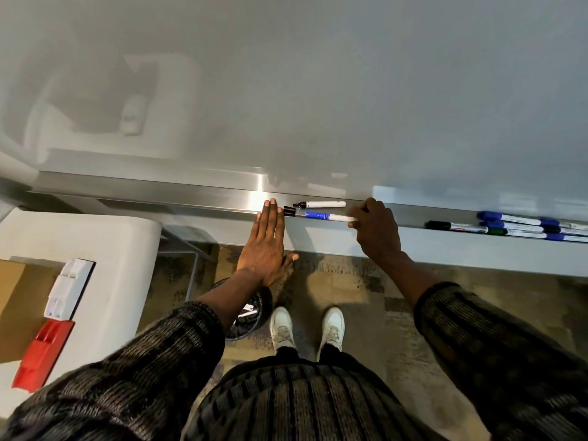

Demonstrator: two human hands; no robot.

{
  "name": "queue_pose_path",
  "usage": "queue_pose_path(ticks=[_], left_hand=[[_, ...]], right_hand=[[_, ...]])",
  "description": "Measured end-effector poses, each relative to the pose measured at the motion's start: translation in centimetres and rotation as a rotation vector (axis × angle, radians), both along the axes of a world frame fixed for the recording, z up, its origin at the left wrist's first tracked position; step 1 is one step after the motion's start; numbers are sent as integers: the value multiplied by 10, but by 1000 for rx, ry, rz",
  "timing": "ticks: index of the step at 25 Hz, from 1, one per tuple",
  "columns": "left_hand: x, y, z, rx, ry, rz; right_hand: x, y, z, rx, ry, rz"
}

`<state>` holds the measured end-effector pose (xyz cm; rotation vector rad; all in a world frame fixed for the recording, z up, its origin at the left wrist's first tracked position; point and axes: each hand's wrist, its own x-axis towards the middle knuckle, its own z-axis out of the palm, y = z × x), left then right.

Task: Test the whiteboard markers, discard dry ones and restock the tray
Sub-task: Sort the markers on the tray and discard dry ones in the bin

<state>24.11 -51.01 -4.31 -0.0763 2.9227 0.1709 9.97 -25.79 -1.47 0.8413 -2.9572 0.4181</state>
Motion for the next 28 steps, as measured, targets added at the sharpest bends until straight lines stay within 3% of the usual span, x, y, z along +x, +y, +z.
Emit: queue_pose_path(ticks=[8, 18, 20, 24, 28], left_hand=[[1, 0, -2, -22, -1, -25], [-4, 9, 6, 132, -30, 76], [1, 17, 16, 306, 46, 141], [8, 49, 65, 880, 172, 430], [5, 70, 107, 1324, 240, 650]], right_hand=[[11, 11, -2, -74, -89, -95], [49, 0, 11, -496, -327, -304], [64, -3, 20, -619, -509, -353], [101, -5, 45, -875, -813, -379], [126, 3, 59, -884, -942, -321]])
